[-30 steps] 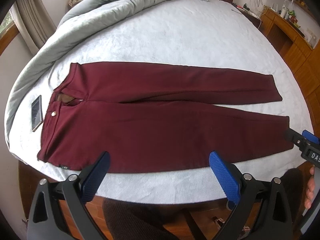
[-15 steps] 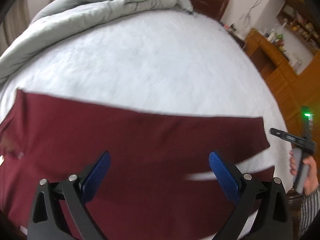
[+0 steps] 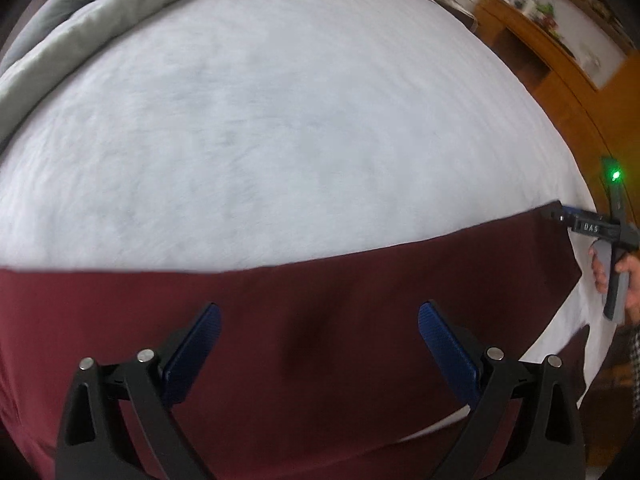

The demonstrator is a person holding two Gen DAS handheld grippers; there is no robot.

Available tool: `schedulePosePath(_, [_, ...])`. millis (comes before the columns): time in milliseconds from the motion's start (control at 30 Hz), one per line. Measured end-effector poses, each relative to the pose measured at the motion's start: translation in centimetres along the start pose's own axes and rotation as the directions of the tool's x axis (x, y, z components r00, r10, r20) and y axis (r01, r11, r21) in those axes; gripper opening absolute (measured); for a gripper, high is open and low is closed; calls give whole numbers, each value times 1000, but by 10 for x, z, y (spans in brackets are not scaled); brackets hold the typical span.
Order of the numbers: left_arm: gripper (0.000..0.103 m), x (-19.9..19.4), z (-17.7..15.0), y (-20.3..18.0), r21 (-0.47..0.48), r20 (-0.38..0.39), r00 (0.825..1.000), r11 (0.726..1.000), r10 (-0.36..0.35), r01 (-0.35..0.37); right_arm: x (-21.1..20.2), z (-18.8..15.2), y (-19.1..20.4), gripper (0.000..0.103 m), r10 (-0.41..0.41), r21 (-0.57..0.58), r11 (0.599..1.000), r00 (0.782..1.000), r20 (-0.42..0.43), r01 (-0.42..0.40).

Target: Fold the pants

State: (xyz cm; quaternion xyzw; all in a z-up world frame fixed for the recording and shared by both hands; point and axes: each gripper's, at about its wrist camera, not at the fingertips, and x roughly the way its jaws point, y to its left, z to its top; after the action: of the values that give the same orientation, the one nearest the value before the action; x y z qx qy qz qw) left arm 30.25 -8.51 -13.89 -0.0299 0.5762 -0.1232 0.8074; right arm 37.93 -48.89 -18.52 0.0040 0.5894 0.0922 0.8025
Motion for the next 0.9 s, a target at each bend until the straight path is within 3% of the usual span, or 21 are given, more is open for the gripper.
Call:
schedulePosePath(33, [99, 5, 3, -3, 27, -5, 1000, 1000, -10, 10, -5, -2, 1, 34, 31, -26, 999, 999, 7, -31])
schedulePosePath(67, [99, 11, 8, -6, 56, -12, 1000, 998, -21, 22, -9, -2, 1, 24, 25, -39, 999, 1000, 4, -25])
schedulePosePath(233, [99, 31, 24, -22, 168, -55, 991, 977, -122, 130, -50, -12, -10, 21, 148, -77, 987, 988, 52, -144])
schedulePosePath(367, [99, 45, 41, -42, 274, -129, 961, 923, -244, 271, -86, -13, -17, 21, 242, -75, 969, 964, 106, -235])
schedulePosePath(467, [99, 55, 56, -62, 344, -194, 920, 854, -341, 389, -110, -12, -4, 21, 276, -112, 959, 952, 135, -262])
schedulePosePath(567, [99, 73, 66, -73, 340, -293, 861, 796, -416, 501, -131, -12, 7, 20, 303, -147, 949, 939, 161, -280])
schedulePosePath(633, [99, 81, 70, -80, 338, -332, 842, 780, -425, 527, -143, -12, 12, 20, 305, -171, 946, 935, 183, -275])
schedulePosePath(767, [99, 96, 76, -86, 275, -416, 780, 753, -468, 598, -159, -11, 13, 20, 331, -189, 937, 921, 203, -295])
schedulePosePath(800, [97, 96, 75, -85, 266, -425, 774, 752, -470, 603, -162, -12, 13, 20, 326, -190, 938, 922, 210, -289])
schedulePosePath(833, [85, 96, 73, -84, 261, -437, 768, 752, -467, 605, -164, -13, 12, 20, 322, -183, 941, 922, 217, -286])
schedulePosePath(867, [53, 95, 71, -84, 266, -454, 764, 748, -459, 608, -164, -14, 11, 20, 325, -174, 941, 920, 219, -291])
schedulePosePath(900, [37, 87, 66, -82, 273, -459, 765, 748, -451, 605, -164, -15, 11, 20, 328, -168, 940, 919, 217, -296])
